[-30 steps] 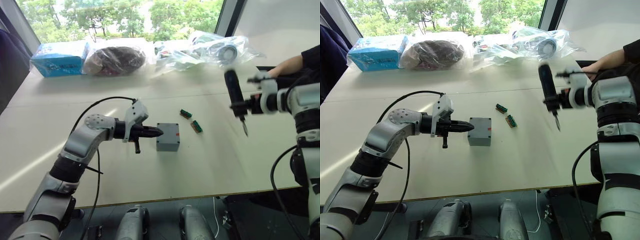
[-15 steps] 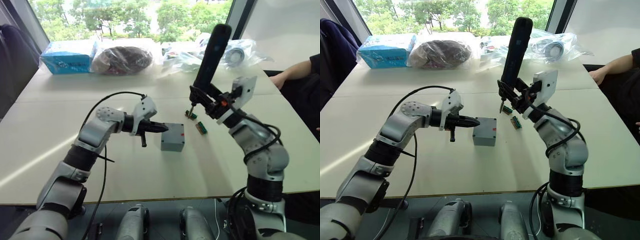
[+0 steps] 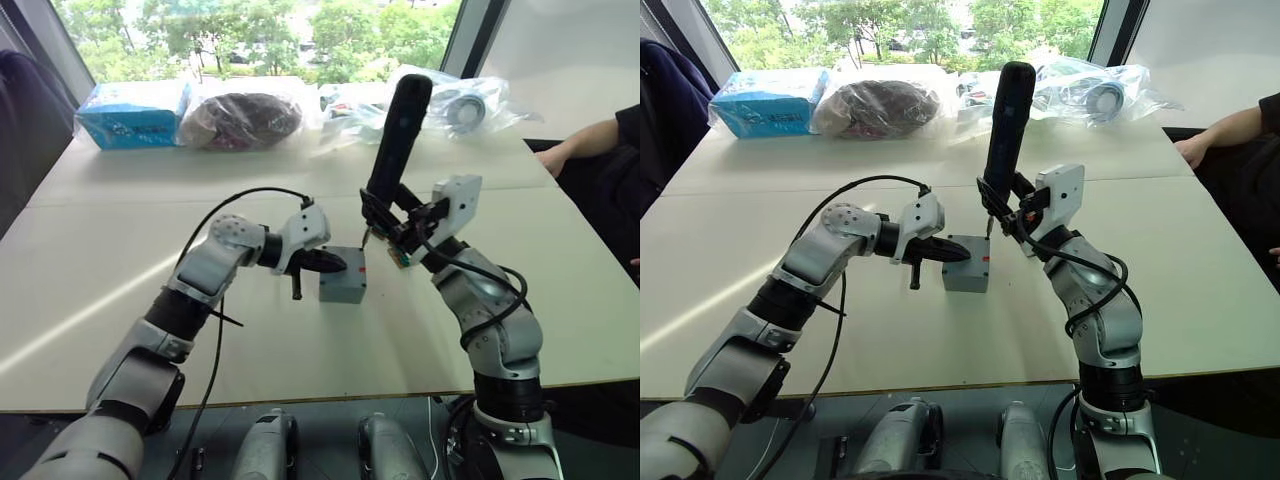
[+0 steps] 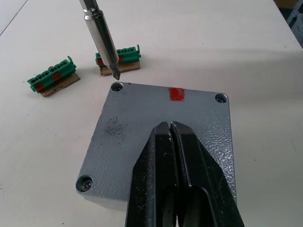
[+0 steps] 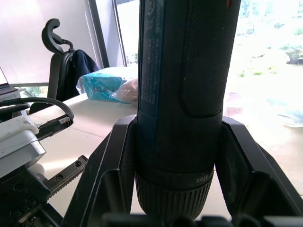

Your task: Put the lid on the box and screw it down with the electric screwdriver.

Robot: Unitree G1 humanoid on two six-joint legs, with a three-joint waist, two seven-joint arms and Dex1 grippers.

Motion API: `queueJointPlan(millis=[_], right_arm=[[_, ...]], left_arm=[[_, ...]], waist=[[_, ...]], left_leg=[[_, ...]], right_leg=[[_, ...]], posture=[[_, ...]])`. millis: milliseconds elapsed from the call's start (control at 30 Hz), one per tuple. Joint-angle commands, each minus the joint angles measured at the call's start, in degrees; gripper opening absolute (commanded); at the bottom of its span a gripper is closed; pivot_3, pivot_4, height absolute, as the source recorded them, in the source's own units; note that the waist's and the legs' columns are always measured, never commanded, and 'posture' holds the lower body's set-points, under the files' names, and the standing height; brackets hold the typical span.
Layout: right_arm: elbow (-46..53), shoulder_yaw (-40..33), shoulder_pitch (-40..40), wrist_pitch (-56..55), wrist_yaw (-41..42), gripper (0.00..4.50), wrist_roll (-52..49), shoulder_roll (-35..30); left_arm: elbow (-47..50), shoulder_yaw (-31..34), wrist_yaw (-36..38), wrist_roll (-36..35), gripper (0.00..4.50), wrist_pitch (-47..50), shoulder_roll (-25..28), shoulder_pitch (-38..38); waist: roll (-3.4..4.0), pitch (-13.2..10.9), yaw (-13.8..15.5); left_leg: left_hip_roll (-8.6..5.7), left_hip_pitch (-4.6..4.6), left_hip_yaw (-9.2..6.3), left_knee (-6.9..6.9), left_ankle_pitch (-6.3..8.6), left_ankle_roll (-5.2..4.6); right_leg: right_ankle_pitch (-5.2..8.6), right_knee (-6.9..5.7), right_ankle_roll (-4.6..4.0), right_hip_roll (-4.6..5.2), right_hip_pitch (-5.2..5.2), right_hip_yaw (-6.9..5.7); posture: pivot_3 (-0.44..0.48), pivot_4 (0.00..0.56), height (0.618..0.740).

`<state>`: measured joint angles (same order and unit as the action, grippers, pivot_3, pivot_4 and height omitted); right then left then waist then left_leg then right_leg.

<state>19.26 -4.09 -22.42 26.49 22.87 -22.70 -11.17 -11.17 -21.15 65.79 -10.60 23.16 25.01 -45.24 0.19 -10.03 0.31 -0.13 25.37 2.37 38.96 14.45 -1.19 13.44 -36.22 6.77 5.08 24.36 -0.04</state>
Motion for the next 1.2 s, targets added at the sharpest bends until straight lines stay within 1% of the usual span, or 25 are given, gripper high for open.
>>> queueJointPlan(millis=[33, 433, 700, 833, 933, 1067, 1200], right_arm=[[1.3, 0.8, -0.2, -3.6, 0.2, 1.78, 0.5, 0.3], [-4.0, 2.3, 2.0, -7.9, -0.3, 1.78, 3.6, 0.1], [-6.3, 4.4, 4.3, -4.6, -1.3, 1.78, 4.3, -0.2], [-7.7, 5.9, 5.0, -2.7, -1.6, 1.78, 5.2, -0.8], [-9.3, 6.6, 4.9, -2.0, -2.3, 1.78, 6.5, -1.1], [-10.0, 5.6, 4.9, -1.6, -2.9, 1.78, 4.9, -0.1], [-10.4, 5.4, 5.5, -2.0, -2.8, 1.78, 4.9, -0.5]], left_arm=[[0.0, 0.0, 0.0, 1.2, 0.0, 0.1, 0.2, 0.7], [0.4, 0.1, 0.2, 1.1, 0.0, 0.5, 0.4, 1.0], [0.7, -0.1, 0.3, 1.2, 0.0, 0.8, 0.6, 1.7], [1.0, -0.2, 0.3, 1.2, 0.0, 1.0, 0.6, 2.2], [1.0, -0.2, 0.3, 1.2, 0.0, 1.2, 0.6, 2.2], [1.0, -0.2, 0.3, 1.3, 0.0, 1.3, 0.6, 2.3], [1.1, -0.1, 0.3, 1.3, 0.0, 1.5, 0.5, 2.3]], waist=[[0.0, 0.0, 0.0], [-0.03, 0.0, 0.0], [-0.19, 0.2, 0.0], [-0.27, 0.3, -0.1], [-0.44, 0.5, -0.1], [-0.57, 0.7, -0.1], [-0.65, 0.8, -0.1]], left_leg=[[0.0, 0.0, 0.0, 0.0, 0.0, 0.0], [0.0, -0.04, -0.01, 0.0, 0.0, 0.0], [0.01, -0.17, -0.03, 0.0, 0.0, 0.0], [0.03, -0.45, -0.06, -0.01, 0.01, -0.01], [0.11, -1.13, -0.07, -0.19, 0.06, -0.06], [0.21, -1.15, -0.1, -0.23, 0.06, -0.05], [0.21, -1.15, -0.1, -0.24, 0.06, -0.05]], right_leg=[[0.0, 0.0, 0.0, 0.0, 0.0, 0.0], [0.0, 0.0, 0.0, 0.0, -0.05, 0.0], [0.0, 0.0, -0.01, -0.01, -0.2, 0.0], [0.02, 0.04, -0.03, -0.01, -0.52, -0.01], [0.16, 0.22, -0.24, 0.01, -1.16, -0.04], [0.17, 0.22, -0.27, 0.02, -1.16, -0.04], [0.18, 0.21, -0.27, 0.03, -1.16, -0.04]], posture=[[0.0, 0.15, 0.74], [0.0, 0.15, 0.74], [0.0, 0.15, 0.74], [0.0, 0.15, 0.74], [0.0, 0.15, 0.74], [0.0, 0.15, 0.74], [0.0, 0.15, 0.74]])
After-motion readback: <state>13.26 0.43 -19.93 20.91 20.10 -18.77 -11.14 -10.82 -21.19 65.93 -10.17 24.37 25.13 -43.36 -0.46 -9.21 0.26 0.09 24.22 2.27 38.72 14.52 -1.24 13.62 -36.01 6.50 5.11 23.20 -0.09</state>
